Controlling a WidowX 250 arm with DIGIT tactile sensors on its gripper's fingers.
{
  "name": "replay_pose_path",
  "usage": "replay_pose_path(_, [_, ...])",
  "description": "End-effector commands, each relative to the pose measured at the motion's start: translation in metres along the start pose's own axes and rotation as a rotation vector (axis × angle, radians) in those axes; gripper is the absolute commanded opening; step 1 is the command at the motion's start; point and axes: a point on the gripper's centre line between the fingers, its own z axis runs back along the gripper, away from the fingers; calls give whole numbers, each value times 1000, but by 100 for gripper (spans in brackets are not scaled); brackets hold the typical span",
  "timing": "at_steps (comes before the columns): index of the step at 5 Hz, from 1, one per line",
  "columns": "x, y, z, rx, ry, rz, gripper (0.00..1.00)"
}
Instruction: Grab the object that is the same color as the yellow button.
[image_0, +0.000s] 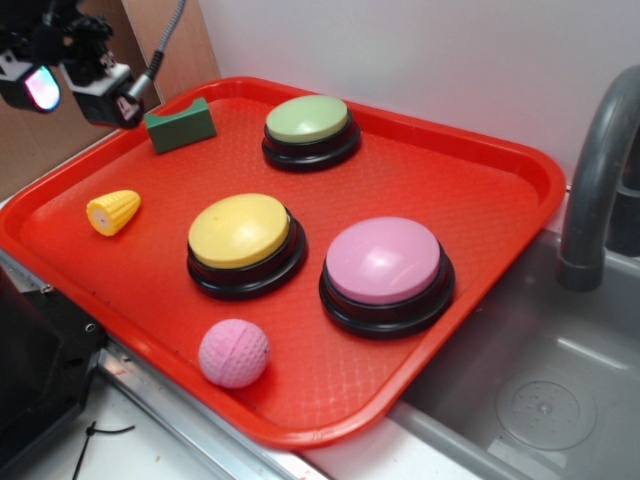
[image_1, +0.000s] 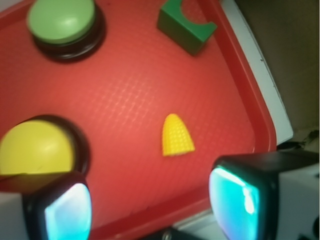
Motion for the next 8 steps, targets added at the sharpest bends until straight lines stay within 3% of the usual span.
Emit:
replay_pose_path(1, [14, 22, -43, 107, 9, 77, 100])
replay_pose_path(4, [4, 39, -78, 149, 58, 201, 100])
replay_pose_path(6, [3, 38, -101, 72, 95, 145, 100])
replay_pose_path(7, [2, 37, -107, 53, 101, 158, 36])
replay_pose_path(8, [2, 38, -101, 61, 101, 183, 0])
